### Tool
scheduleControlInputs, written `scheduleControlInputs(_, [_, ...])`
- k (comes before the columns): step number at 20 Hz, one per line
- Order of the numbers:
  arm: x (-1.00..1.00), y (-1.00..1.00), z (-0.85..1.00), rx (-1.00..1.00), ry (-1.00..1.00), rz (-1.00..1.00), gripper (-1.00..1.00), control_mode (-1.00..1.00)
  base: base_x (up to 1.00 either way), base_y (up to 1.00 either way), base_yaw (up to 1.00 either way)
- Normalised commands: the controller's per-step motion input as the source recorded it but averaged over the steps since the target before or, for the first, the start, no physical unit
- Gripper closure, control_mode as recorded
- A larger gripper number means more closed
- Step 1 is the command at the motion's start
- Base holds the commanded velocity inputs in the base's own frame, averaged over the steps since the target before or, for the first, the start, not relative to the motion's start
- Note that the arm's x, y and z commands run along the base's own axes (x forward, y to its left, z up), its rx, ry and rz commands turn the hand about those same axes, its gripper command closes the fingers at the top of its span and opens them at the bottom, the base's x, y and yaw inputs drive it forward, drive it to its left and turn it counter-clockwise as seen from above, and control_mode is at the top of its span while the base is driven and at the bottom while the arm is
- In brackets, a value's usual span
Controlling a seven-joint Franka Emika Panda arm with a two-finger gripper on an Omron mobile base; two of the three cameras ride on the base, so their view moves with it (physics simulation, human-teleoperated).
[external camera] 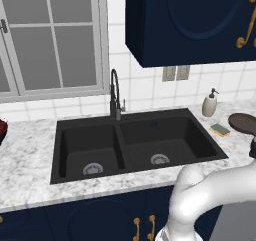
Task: Pick the pan and sponge and place them into the sink. Then turn on the water.
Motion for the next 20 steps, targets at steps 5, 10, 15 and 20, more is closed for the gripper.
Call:
scheduleControlInputs(5, [0.17, -0.13, -0.45, 0.00, 0.05, 0.00, -1.00, -1.00, 0.00, 0.00, 0.00])
scheduleControlInputs(10, [0.01, 0.00, -0.54, 0.00, 0.00, 0.00, -1.00, -1.00, 0.00, 0.00, 0.00])
scheduleControlInputs(15, [0.19, -0.01, -0.56, -0.01, 0.00, 0.00, -1.00, -1.00, 0.00, 0.00, 0.00])
scheduleControlInputs(20, [0.20, 0.00, -0.67, -0.04, 0.00, 0.02, -1.00, -1.00, 0.00, 0.00, 0.00])
